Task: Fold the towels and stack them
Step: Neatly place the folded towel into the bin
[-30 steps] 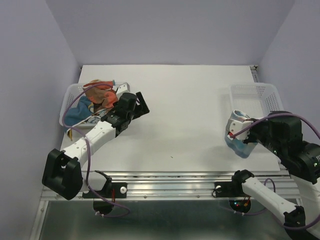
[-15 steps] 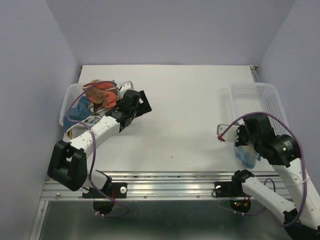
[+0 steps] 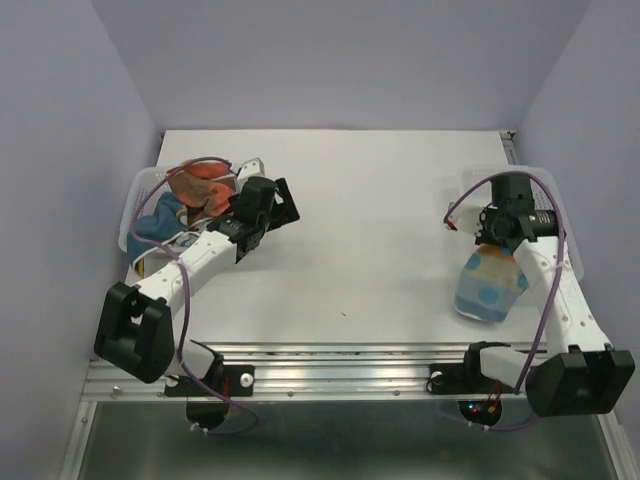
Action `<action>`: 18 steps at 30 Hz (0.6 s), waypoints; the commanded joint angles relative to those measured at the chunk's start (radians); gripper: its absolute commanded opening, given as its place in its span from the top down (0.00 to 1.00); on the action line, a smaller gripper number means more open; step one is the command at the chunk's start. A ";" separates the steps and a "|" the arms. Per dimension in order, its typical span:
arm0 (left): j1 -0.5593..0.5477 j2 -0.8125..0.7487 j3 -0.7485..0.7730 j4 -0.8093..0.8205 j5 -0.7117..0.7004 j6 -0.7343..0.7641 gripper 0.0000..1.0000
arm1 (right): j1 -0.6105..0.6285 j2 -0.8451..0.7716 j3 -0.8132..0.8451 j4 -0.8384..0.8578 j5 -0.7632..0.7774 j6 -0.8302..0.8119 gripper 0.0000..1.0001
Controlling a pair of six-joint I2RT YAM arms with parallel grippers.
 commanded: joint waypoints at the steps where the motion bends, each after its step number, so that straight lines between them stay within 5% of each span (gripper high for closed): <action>1: 0.028 -0.096 -0.021 0.033 -0.031 0.031 0.01 | -0.096 0.048 0.077 0.104 -0.131 -0.272 0.99; 7: 0.043 -0.139 -0.040 0.035 -0.063 0.034 0.01 | -0.137 0.119 -0.018 0.406 -0.102 -0.314 0.99; 18: 0.060 -0.135 -0.042 0.030 -0.075 0.040 0.01 | -0.152 0.151 -0.147 0.635 -0.260 -0.355 0.99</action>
